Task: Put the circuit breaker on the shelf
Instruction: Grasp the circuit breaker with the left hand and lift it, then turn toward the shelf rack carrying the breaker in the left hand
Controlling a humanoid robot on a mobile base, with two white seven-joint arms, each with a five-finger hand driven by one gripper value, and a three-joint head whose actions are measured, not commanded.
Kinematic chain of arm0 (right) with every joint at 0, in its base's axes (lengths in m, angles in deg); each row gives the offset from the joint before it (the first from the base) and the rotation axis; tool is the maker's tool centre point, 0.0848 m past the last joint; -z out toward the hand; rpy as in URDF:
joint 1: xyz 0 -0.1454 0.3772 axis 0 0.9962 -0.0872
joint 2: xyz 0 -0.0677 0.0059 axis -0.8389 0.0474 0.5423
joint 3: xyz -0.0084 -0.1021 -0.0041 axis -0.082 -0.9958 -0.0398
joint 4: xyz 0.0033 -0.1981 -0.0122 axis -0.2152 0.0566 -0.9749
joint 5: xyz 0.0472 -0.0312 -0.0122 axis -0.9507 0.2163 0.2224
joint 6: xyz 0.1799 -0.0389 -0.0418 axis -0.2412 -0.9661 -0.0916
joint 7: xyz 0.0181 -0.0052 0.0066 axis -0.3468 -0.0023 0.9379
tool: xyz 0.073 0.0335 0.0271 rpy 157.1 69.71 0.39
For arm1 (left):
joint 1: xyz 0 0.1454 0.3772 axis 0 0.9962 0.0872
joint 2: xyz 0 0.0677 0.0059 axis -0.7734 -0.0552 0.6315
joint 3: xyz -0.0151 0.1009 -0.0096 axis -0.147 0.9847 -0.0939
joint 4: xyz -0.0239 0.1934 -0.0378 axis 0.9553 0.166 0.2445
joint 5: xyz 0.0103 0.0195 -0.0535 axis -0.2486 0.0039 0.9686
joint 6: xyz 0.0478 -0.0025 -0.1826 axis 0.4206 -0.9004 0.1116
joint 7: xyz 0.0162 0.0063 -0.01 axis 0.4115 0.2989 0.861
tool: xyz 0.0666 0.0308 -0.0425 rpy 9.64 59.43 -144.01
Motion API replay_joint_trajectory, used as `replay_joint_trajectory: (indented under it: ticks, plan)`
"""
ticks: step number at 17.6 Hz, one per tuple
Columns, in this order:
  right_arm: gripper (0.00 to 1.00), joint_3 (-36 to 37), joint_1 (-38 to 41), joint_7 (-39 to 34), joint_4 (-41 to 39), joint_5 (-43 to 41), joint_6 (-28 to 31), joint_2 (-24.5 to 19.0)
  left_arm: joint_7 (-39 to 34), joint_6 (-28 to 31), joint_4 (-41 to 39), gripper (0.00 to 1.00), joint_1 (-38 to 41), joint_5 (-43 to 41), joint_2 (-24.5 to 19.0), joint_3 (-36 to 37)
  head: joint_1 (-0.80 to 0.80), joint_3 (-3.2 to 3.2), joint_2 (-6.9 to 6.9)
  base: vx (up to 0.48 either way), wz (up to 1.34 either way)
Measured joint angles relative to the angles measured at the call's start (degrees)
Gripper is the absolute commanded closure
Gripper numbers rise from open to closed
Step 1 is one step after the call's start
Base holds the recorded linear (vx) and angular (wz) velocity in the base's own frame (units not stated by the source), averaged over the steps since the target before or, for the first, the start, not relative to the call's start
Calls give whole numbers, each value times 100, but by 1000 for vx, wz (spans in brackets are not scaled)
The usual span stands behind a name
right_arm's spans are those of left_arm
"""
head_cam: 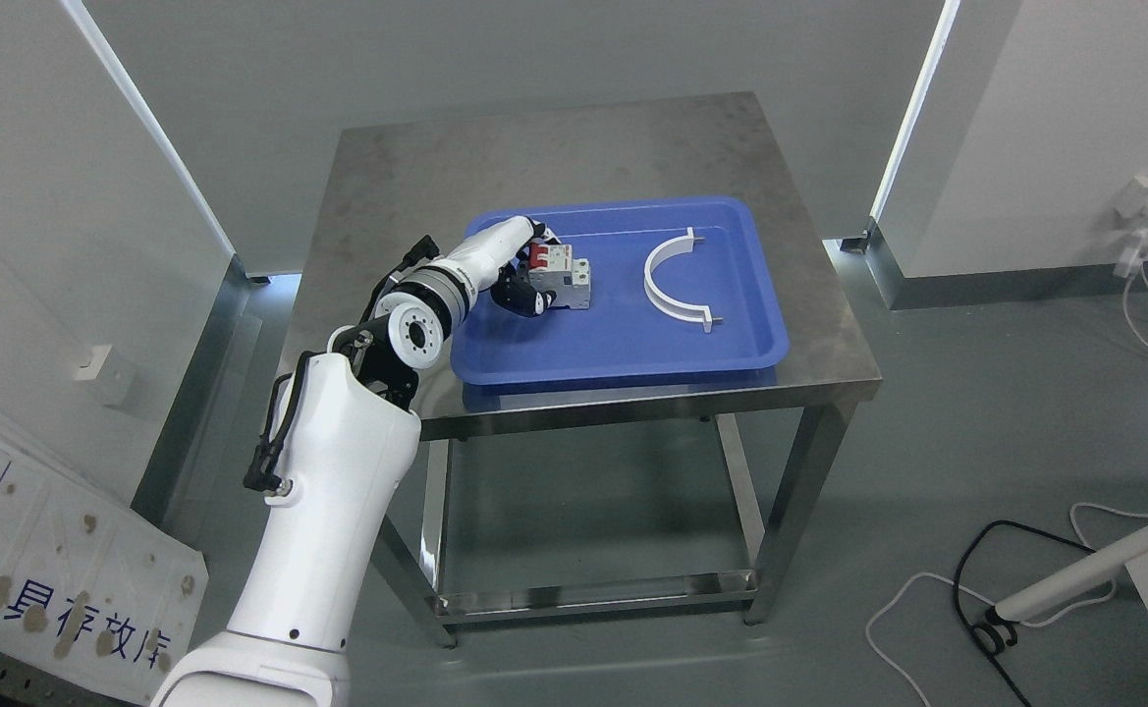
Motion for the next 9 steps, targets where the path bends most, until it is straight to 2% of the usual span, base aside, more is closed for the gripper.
replay_joint_trajectory:
  ticks: [4,9]
  plan:
    - [0,0,1,2,0,0,2,0,-162,-195,-140,85,-48,342,0,-324,0,0,0,-214,-21]
    - [0,0,0,-31,0,-1,1,0,-1255,-282,-694,84,11,1776,-1,-855,0,0,0,-286,-57]
